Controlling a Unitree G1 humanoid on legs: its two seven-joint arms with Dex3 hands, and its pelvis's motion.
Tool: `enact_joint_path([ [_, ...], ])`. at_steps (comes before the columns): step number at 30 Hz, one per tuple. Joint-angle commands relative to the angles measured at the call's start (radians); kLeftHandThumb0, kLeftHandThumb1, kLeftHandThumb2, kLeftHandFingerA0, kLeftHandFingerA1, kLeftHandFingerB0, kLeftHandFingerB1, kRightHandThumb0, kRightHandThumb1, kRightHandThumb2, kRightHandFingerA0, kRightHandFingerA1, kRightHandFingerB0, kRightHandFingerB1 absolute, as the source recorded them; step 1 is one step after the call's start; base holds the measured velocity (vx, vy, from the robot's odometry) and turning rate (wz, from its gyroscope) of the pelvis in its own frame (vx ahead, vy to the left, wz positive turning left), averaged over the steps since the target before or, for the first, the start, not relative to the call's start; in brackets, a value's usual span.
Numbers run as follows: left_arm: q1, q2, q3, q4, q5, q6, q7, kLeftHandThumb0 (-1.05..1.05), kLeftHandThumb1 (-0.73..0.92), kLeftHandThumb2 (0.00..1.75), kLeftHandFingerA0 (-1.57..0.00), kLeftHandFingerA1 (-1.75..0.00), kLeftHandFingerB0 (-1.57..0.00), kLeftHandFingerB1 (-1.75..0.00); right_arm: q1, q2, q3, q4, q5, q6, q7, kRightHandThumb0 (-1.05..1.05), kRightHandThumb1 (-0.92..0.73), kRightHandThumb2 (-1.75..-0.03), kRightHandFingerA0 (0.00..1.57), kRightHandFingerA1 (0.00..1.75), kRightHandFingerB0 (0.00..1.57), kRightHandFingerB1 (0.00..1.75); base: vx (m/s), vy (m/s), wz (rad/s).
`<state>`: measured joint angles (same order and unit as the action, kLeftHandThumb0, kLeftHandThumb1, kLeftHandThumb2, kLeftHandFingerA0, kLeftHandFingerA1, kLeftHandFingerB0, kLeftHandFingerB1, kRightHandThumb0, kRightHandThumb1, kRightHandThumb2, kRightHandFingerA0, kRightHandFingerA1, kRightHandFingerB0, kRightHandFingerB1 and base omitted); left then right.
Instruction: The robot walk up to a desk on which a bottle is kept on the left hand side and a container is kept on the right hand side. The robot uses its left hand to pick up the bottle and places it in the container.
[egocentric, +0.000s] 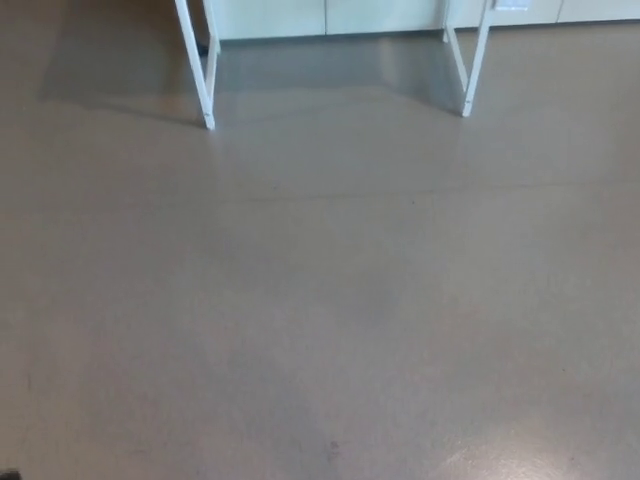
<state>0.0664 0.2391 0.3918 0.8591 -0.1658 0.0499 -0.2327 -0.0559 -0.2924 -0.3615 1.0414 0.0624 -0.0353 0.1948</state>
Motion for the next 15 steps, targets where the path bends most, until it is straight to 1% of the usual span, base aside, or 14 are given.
enact_joint_path([
  [1,-0.002,0.015,0.075,-0.014,-0.123,0.003,-0.115,-0.20,0.63,0.58,-0.39,-0.34,-0.44,-0.35,-0.028,-0.041,-0.080,0.064,0.110,-0.064,0.105,-0.22,-0.25,-0.48,0.86,0.52,0.58,0.43,0.08,-0.029,0.02],
  [3,-0.003,0.014,0.081,-0.013,-0.122,0.003,-0.119,-0.20,0.63,0.58,-0.39,-0.34,-0.44,-0.35,-0.033,-0.042,-0.087,0.076,0.107,-0.072,0.108,-0.22,-0.24,-0.48,0.86,0.52,0.58,0.43,0.12,0.058,-0.08],
  [4,-0.006,0.013,0.080,-0.019,-0.121,0.005,-0.119,-0.20,0.64,0.58,-0.39,-0.34,-0.43,-0.34,-0.038,-0.040,-0.100,0.077,0.123,-0.065,0.122,-0.18,-0.23,-0.47,0.84,0.53,0.57,0.44,0.12,0.087,-0.14],
  [7,-0.003,0.014,0.080,-0.024,-0.126,0.010,-0.127,-0.20,0.65,0.58,-0.41,-0.34,-0.43,-0.34,-0.034,-0.040,-0.098,0.080,0.120,-0.083,0.135,-0.20,-0.24,-0.48,0.85,0.53,0.58,0.44,0.15,0.169,-0.08],
  [8,0.000,0.014,0.079,-0.029,-0.127,0.012,-0.126,-0.20,0.65,0.58,-0.41,-0.34,-0.43,-0.34,-0.032,-0.041,-0.099,0.083,0.122,-0.085,0.138,-0.20,-0.24,-0.48,0.85,0.53,0.58,0.44,0.22,0.399,0.54],
  [9,0.000,0.016,0.076,-0.019,-0.122,0.001,-0.130,-0.21,0.64,0.58,-0.41,-0.34,-0.43,-0.34,-0.032,-0.043,-0.097,0.087,0.119,-0.082,0.129,-0.21,-0.25,-0.48,0.84,0.53,0.58,0.43,0.37,0.533,-0.66],
  [11,0.003,0.019,0.070,-0.019,-0.118,-0.001,-0.130,-0.21,0.62,0.58,-0.41,-0.34,-0.43,-0.35,-0.024,-0.044,-0.091,0.087,0.116,-0.085,0.126,-0.25,-0.25,-0.48,0.83,0.52,0.57,0.43,0.37,0.512,0.16],
  [14,0.004,0.018,0.070,-0.020,-0.122,-0.001,-0.132,-0.20,0.62,0.58,-0.41,-0.35,-0.43,-0.35,-0.021,-0.045,-0.087,0.088,0.118,-0.094,0.129,-0.26,-0.24,-0.48,0.85,0.52,0.58,0.43,0.28,0.240,0.04],
  [15,0.004,0.018,0.070,-0.019,-0.123,-0.002,-0.133,-0.20,0.62,0.59,-0.42,-0.35,-0.44,-0.35,-0.021,-0.045,-0.088,0.090,0.122,-0.098,0.135,-0.26,-0.25,-0.48,0.85,0.52,0.58,0.44,0.20,0.054,0.03],
])
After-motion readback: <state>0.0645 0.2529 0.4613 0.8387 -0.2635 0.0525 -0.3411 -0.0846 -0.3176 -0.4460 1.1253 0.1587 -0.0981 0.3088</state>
